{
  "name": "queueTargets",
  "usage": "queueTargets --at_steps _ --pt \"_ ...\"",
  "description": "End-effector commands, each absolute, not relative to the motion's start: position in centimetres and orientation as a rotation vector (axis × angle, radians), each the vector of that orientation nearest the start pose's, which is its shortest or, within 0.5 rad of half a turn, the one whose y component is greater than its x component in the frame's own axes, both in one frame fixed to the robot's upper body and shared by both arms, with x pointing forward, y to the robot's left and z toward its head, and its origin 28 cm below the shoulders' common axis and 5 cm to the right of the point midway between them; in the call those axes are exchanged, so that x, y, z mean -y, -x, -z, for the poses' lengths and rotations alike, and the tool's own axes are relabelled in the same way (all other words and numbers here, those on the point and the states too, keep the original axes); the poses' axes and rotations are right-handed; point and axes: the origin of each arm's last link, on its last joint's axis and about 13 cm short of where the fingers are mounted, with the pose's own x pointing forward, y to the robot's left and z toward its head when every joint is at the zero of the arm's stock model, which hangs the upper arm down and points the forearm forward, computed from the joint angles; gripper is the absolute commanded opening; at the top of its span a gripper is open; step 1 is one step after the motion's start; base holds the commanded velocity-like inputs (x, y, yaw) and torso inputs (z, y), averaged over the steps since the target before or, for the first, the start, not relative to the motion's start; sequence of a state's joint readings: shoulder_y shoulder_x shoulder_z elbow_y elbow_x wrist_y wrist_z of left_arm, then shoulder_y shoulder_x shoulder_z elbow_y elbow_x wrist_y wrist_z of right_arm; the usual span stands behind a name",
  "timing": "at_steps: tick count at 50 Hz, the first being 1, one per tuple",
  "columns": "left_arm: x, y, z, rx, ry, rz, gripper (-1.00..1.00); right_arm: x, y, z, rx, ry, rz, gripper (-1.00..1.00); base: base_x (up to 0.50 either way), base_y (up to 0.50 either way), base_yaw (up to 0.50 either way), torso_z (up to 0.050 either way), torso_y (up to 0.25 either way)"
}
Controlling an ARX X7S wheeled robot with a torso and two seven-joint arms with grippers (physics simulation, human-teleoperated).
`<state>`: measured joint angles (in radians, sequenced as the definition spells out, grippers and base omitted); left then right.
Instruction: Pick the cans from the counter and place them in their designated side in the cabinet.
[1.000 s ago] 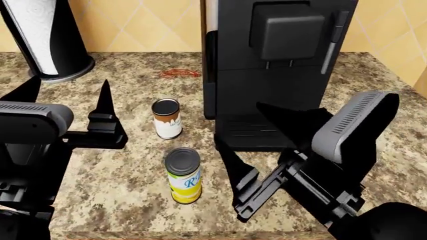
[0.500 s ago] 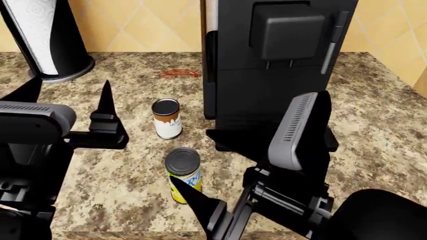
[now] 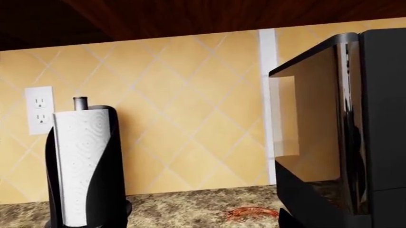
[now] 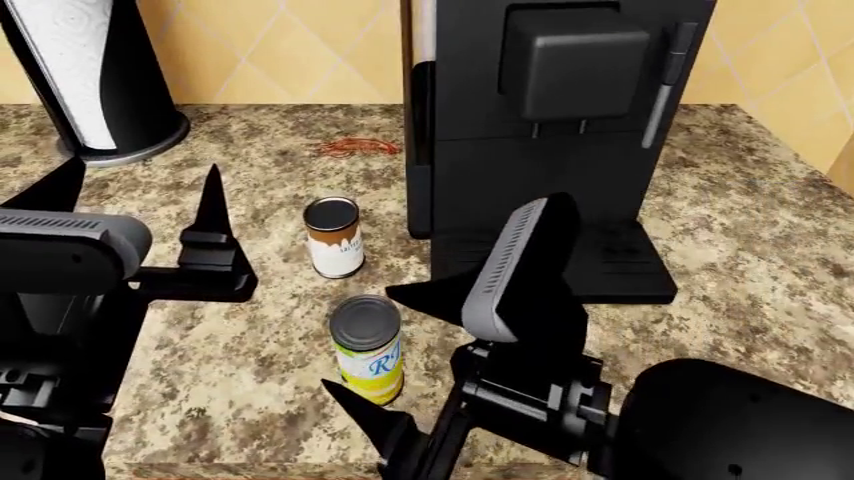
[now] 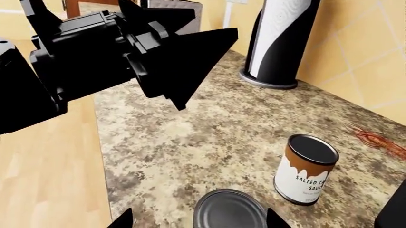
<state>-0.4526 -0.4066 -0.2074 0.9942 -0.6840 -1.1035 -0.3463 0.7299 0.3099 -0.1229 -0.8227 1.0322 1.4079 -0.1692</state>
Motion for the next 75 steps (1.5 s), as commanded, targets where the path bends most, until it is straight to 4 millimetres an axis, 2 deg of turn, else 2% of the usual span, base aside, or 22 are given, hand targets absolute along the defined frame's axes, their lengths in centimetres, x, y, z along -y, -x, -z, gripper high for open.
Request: queueTargets --at_steps 1,17,26,39,42,43,54,60,70,75 --pt "-24.9 -18.9 -22.5 0.32 -0.078 -0.004 1.0 7.3 -21.6 -22.2 -0.075 0.227 -1.069 1.0 0.0 0.0 0.0 0.0 0.0" --pt "-25.0 -19.0 -22.4 0.321 -0.078 -0.004 1.0 7.1 -23.3 -21.3 -0.123 0.271 -1.009 1.0 0.0 0.0 0.0 0.0 0.0" --pt "-25.0 -18.9 -22.5 0.324 -0.077 -0.007 1.0 7.0 -23.4 -20.3 -0.139 0.226 -1.039 1.0 0.0 0.0 0.0 0.0 0.0" --pt "-25.1 -19.1 -22.1 0.32 -0.074 -0.01 1.0 7.2 -23.5 -17.6 -0.091 0.095 -1.06 1.0 0.0 0.0 0.0 0.0 0.0" --pt "-25.1 -19.2 -21.9 0.315 -0.075 -0.008 1.0 7.1 -23.9 -16.4 -0.084 0.058 -1.052 1.0 0.0 0.0 0.0 0.0 0.0" --pt "-25.1 -19.2 -21.9 0.314 -0.075 -0.008 1.0 7.1 -24.0 -16.3 -0.081 0.05 -1.052 -1.0 0.0 0.0 0.0 0.0 0.0" --pt "-25.1 -19.1 -21.8 0.314 -0.075 -0.008 1.0 7.3 -23.9 -17.1 -0.079 0.071 -1.04 -1.0 0.0 0.0 0.0 0.0 0.0" --pt "-25.1 -19.0 -21.8 0.315 -0.071 -0.007 1.0 7.8 -23.2 -19.1 -0.008 0.068 -1.007 -1.0 0.0 0.0 0.0 0.0 0.0" --pt "-25.0 -18.6 -22.4 0.333 -0.064 -0.005 1.0 10.2 -21.6 -23.0 0.137 0.052 -0.895 -1.0 0.0 0.0 0.0 0.0 0.0" --pt "-24.8 -18.4 -23.0 0.349 -0.063 0.002 1.0 11.3 -21.2 -24.6 0.204 0.053 -0.77 -1.0 0.0 0.0 0.0 0.0 0.0"
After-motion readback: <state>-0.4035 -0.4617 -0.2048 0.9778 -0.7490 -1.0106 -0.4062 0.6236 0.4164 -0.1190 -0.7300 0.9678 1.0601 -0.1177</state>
